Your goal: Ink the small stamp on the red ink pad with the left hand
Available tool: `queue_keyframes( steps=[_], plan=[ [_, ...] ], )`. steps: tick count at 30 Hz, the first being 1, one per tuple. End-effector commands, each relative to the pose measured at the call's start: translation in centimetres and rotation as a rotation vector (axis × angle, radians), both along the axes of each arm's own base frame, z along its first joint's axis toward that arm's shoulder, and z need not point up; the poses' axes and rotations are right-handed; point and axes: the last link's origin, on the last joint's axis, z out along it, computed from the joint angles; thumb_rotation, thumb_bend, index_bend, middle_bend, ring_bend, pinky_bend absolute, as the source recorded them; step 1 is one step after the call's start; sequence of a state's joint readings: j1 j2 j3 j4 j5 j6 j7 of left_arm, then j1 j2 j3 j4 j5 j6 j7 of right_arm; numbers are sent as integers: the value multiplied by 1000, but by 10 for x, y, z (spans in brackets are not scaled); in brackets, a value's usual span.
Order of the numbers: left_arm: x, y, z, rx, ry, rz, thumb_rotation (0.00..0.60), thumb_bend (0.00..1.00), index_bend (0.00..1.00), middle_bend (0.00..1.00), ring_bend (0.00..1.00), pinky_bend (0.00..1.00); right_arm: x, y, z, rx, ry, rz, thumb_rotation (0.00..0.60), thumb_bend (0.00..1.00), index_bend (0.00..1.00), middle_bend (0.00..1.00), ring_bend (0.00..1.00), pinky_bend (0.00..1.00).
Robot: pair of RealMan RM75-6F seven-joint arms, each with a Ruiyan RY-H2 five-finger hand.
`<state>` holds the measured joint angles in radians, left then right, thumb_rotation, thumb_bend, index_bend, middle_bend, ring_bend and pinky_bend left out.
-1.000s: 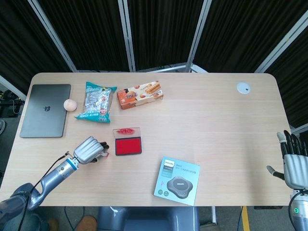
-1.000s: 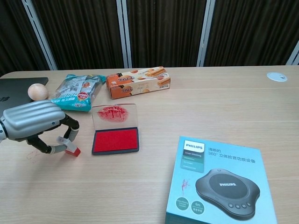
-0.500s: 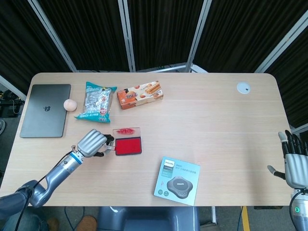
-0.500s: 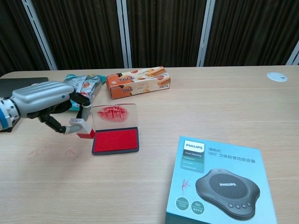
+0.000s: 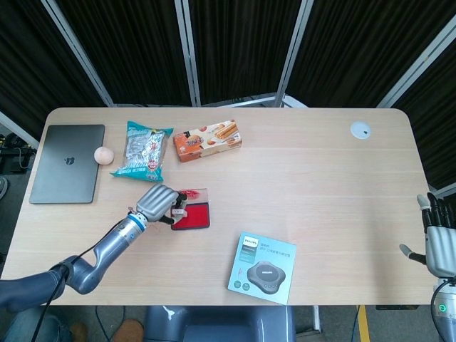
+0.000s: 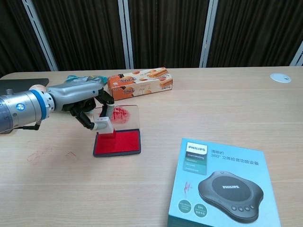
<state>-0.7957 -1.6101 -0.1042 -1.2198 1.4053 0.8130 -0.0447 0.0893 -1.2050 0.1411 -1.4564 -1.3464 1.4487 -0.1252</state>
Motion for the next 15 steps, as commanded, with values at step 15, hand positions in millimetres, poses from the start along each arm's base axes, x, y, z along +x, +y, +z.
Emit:
queue_keyframes(
  steps=[15],
  plan=[
    [2,1,-22,-7,33,-3,600,451,622,573,878,913,-1,-2,0,-1,-5,-5,600,0,0,0,0,0]
  ],
)
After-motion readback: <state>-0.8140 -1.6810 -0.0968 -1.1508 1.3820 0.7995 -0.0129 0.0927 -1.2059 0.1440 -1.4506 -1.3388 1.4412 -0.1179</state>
